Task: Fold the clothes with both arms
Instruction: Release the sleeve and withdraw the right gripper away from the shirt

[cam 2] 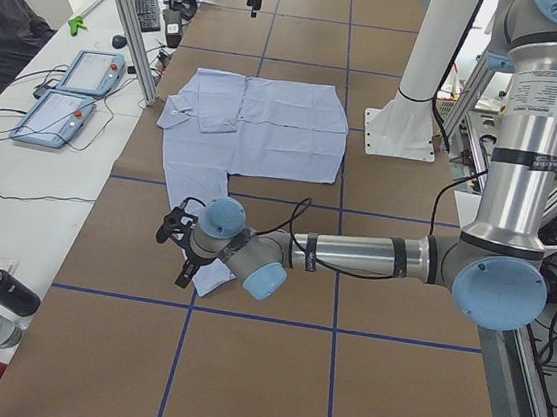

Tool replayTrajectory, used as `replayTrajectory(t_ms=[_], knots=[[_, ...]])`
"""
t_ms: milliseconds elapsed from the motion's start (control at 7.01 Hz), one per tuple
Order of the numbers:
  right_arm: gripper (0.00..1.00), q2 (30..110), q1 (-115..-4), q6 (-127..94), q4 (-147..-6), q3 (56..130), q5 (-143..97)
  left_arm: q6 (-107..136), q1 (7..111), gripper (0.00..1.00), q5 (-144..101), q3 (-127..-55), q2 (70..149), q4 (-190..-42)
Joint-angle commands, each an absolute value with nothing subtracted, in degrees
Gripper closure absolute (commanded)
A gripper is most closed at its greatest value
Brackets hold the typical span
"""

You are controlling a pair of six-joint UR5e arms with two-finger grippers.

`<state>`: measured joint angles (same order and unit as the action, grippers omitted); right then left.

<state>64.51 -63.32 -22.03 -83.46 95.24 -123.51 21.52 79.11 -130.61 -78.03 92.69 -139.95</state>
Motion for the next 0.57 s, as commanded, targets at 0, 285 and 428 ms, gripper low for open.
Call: replayTrajectory(t_ms=[0,285,428], knots=[[0.01,65.92,-63.63,-21.8,-83.41,96.15,-123.58,29.75,74.47,0.0,-127.02,-72.44,92.38,-149.55],[0.01,65.92,-63.63,-21.88,-83.41,96.15,-123.57,40.47,68.66,0.0,-124.46,-68.23,92.02,-158.86],[0.01,65.92,-63.63,-21.97,-83.41,96.24,-123.57,45.04,66.99,0.0,-124.37,-67.16,90.98,-163.08]])
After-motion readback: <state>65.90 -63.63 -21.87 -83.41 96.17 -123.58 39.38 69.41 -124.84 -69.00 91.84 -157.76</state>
